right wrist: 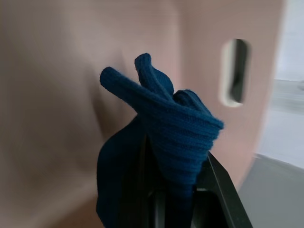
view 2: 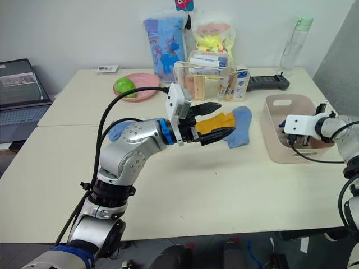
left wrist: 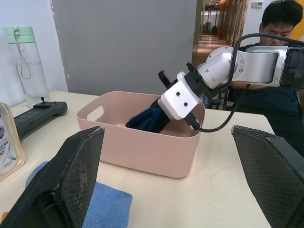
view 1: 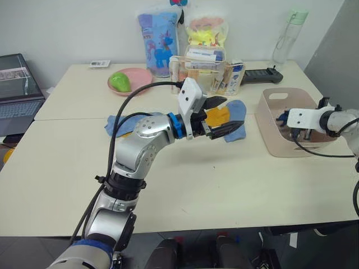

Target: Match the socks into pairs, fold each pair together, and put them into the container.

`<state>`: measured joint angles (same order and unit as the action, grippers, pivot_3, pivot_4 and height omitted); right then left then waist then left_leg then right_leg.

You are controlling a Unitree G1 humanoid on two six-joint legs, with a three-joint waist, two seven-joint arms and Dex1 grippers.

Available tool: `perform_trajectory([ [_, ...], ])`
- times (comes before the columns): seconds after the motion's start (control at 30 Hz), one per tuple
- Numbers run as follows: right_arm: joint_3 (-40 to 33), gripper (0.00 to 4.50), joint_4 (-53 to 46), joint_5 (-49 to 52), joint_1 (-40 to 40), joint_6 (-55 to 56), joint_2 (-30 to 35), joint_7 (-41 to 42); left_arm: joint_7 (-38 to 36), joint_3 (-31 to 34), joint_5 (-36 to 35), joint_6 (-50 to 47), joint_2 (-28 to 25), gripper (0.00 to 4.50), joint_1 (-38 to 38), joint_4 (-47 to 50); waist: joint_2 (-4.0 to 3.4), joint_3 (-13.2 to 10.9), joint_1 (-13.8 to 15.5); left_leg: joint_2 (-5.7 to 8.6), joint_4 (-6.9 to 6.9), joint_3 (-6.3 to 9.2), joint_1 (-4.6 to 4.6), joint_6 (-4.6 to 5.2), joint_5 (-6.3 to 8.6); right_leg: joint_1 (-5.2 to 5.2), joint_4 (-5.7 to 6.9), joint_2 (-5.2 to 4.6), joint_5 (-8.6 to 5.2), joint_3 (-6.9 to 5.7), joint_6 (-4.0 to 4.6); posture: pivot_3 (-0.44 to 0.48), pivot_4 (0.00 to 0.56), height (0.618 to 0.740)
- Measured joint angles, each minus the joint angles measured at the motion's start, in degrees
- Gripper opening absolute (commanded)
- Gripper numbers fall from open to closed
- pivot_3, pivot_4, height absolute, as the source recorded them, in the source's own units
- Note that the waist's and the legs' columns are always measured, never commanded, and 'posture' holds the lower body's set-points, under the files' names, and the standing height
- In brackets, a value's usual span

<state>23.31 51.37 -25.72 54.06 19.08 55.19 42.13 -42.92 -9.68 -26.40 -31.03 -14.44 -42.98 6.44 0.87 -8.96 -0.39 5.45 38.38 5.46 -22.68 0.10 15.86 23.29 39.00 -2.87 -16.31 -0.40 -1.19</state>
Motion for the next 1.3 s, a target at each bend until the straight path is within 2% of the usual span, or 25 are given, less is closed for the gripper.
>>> perform_trajectory([
  [0.23,-2.1,2.88,0.2,2.3,0.2,-0.1,-1.2,5.6,0.0,0.0,0.5,0.0,0.1,4.5,0.2,0.1,0.0,0.0,0.1,0.0,0.02,0.03,-0.01,0.0,0.0,0.0,0.01,0.0,0.0,-0.02,0.0,0.0,0.15,0.74],
  [0.37,-3.8,4.38,-1.5,4.4,0.4,-1.7,-0.9,11.7,-0.2,-0.1,1.0,0.3,0.4,4.5,0.2,0.1,-0.01,0.0,0.1,0.0,0.03,0.03,-0.01,0.0,0.0,0.0,0.01,0.0,0.0,-0.02,0.0,0.0,0.15,0.74],
  [0.67,-7.0,4.47,-6.5,9.2,6.4,-11.3,1.2,27.2,-0.6,-0.1,1.5,0.4,0.4,4.5,0.2,0.0,-0.04,0.0,0.1,0.01,0.04,0.06,-0.02,0.0,0.0,0.0,0.01,0.0,0.0,-0.05,0.0,0.0,0.15,0.74],
  [0.77,-7.9,4.47,-6.0,9.0,11.7,-12.3,1.9,27.6,-1.1,-0.1,1.8,0.5,0.4,4.5,0.3,-0.1,-0.08,0.0,0.2,0.01,0.01,0.1,-0.02,-0.01,0.01,0.01,0.0,0.0,0.0,-0.08,0.0,0.0,0.15,0.74],
  [0.87,-8.3,3.83,-3.9,7.4,13.5,-10.6,2.1,24.1,-1.4,-0.4,2.3,0.6,0.5,4.5,0.4,0.0,-0.05,-0.1,0.3,0.01,0.04,0.12,-0.03,-0.01,0.01,-0.02,-0.02,0.0,0.0,-0.09,0.0,0.0,0.15,0.74],
  [0.93,-7.5,3.19,-2.5,6.2,11.8,-9.2,1.9,23.0,-1.4,-0.9,2.4,0.6,0.6,4.5,0.6,0.0,-0.05,-0.1,0.3,0.03,0.07,0.11,-0.04,-0.01,0.01,-0.03,-0.01,-0.01,0.0,-0.08,0.0,0.0,0.15,0.74],
  [1.07,-5.9,1.68,1.3,3.9,9.8,-6.5,-0.6,19.4,-1.5,-1.1,2.6,0.6,0.6,4.5,0.7,0.0,-0.07,-0.1,0.3,0.02,0.08,0.07,-0.05,-0.01,0.01,0.03,0.03,-0.01,0.0,-0.06,0.0,0.0,0.15,0.74],
  [1.2,-3.9,0.26,6.0,-0.3,9.8,-3.4,-2.2,12.4,-1.5,-1.2,2.8,0.7,0.4,4.5,0.7,0.0,-0.07,-0.1,0.3,0.01,0.08,0.07,-0.04,-0.01,0.01,0.01,0.03,-0.01,0.0,-0.05,0.01,0.0,0.15,0.74],
  [1.23,-3.2,0.03,7.4,-1.2,9.8,-2.9,-3.2,11.0,-1.5,-1.2,2.8,0.7,0.4,4.5,0.7,0.0,-0.07,-0.1,0.2,0.01,0.09,0.05,-0.03,-0.01,0.01,0.01,0.04,-0.01,0.0,-0.04,0.01,0.0,0.15,0.74],
  [1.3,-1.3,0.03,10.9,-3.0,9.5,-2.0,-5.6,8.6,-1.5,-1.3,3.0,0.7,0.5,4.5,0.7,0.0,-0.07,-0.1,0.1,0.01,0.09,0.05,-0.03,-0.01,0.01,0.01,0.06,-0.01,0.0,-0.05,0.01,0.0,0.15,0.74],
])
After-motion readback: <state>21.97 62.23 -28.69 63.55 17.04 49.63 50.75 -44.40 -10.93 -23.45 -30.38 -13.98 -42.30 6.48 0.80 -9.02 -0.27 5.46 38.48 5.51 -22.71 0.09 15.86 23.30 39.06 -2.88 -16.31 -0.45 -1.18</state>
